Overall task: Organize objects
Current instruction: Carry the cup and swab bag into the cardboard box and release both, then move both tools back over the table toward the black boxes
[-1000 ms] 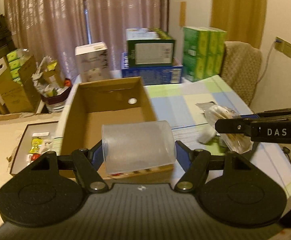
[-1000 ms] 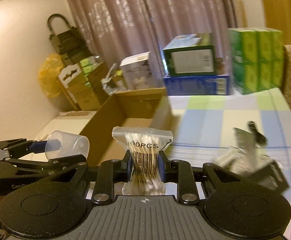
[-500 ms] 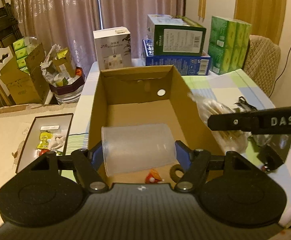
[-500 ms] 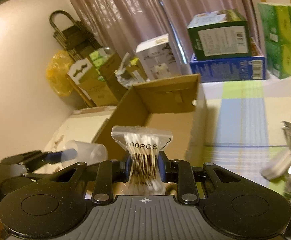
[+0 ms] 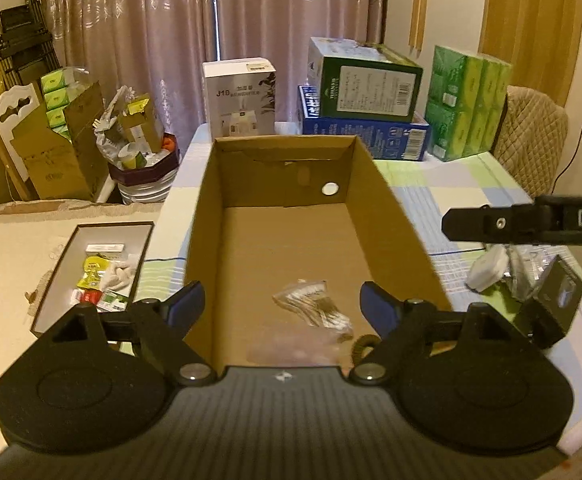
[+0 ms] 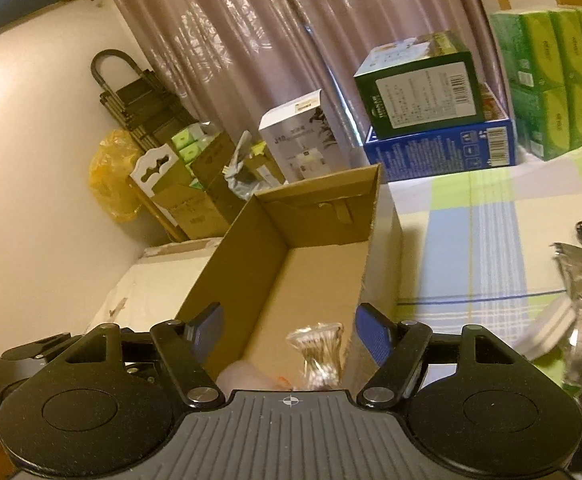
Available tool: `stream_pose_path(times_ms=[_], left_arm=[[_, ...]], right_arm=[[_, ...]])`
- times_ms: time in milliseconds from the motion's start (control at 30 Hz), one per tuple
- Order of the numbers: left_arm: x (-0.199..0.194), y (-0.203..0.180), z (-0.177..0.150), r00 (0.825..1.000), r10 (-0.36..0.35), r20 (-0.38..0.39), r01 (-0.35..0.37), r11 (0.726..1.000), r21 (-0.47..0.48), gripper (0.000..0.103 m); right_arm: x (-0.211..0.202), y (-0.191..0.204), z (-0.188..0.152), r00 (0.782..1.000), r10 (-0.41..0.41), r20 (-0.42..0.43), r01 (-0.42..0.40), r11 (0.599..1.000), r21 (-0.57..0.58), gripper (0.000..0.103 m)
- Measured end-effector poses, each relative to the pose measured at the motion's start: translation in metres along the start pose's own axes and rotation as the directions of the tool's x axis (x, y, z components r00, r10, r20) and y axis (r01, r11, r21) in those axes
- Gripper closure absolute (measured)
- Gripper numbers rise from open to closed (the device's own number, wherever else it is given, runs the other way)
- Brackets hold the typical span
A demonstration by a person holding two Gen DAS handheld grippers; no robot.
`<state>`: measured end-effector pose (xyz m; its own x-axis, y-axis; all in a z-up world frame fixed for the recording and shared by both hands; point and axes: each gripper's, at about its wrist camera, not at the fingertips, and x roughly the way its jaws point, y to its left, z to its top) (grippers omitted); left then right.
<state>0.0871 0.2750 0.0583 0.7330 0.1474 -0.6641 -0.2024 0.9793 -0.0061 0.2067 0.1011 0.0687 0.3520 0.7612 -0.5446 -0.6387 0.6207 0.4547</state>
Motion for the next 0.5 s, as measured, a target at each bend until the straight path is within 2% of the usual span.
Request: stream_pose_path(times_ms=[333,500], left_arm=[[-0.037,-0.040,-0.004,0.998,-0.048,0.027,0.049,0.999,-0.019,0.021],[-0.054,-0.061,-0.005,0.997,-0.069,0.044,0.070,0.997,-0.016,0.019]], right_arm=[[-0.054,-0.003,-0.010,0.994,-0.111,0.011,0.111,0.992,-0.059,0.033],[-0.087,-0.017,-0.013,0.990,-0.139,0.033,0.141,0.989,-0.047,0.033]])
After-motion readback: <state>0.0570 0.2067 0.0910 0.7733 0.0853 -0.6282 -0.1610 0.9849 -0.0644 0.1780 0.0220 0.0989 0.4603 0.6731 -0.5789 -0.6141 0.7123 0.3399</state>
